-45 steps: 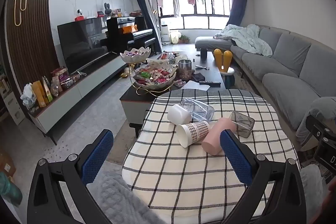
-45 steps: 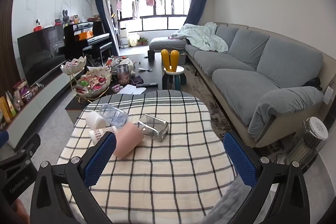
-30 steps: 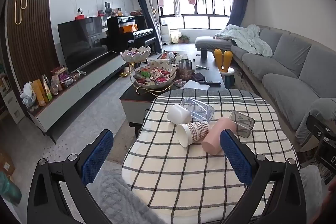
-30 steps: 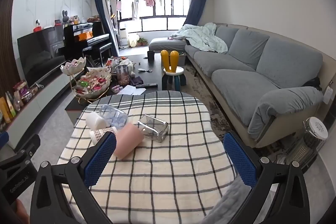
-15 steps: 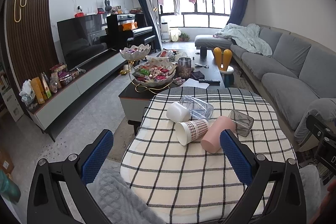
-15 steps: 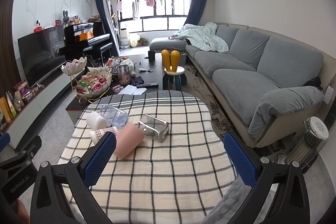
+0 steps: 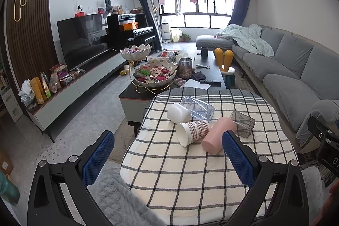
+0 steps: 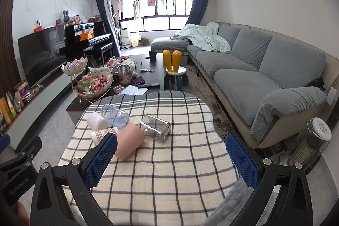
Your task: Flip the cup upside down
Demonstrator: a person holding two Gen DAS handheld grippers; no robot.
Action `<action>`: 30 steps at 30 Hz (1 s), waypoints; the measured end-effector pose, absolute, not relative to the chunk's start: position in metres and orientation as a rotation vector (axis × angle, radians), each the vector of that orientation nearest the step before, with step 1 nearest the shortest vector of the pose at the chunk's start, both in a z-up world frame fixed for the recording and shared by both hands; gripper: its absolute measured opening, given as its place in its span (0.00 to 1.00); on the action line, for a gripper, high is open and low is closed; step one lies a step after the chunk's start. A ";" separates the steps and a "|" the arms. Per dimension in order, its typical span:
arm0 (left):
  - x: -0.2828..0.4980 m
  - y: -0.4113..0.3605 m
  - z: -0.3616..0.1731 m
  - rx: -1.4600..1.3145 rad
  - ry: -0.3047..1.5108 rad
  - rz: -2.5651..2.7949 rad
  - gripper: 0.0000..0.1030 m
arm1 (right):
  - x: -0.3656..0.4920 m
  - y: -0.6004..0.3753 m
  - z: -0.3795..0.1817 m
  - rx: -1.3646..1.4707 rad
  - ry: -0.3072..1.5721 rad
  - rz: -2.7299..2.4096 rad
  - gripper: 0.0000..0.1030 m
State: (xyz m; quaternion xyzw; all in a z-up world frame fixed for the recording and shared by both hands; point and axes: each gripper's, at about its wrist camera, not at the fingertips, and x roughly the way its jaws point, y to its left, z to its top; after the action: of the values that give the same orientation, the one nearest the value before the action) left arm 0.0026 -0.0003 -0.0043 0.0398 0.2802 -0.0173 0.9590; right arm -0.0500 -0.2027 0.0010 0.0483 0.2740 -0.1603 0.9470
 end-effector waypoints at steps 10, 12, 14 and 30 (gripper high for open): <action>0.001 -0.001 -0.005 0.079 0.569 -0.033 1.00 | -0.049 -0.203 0.001 0.099 0.560 -0.325 1.00; 0.001 -0.001 -0.005 0.078 0.569 -0.033 1.00 | -0.049 -0.204 0.000 0.099 0.560 -0.325 1.00; 0.001 -0.001 -0.005 0.078 0.569 -0.033 1.00 | -0.049 -0.204 0.000 0.100 0.560 -0.325 1.00; 0.001 -0.001 -0.006 0.076 0.576 -0.035 1.00 | -0.050 -0.203 0.002 0.094 0.561 -0.327 1.00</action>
State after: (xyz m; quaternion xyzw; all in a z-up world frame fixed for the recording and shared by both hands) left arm 0.0006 -0.0009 -0.0061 0.0373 0.2838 -0.0172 0.9580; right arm -0.0498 -0.2030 0.0023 0.0461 0.2753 -0.1605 0.9468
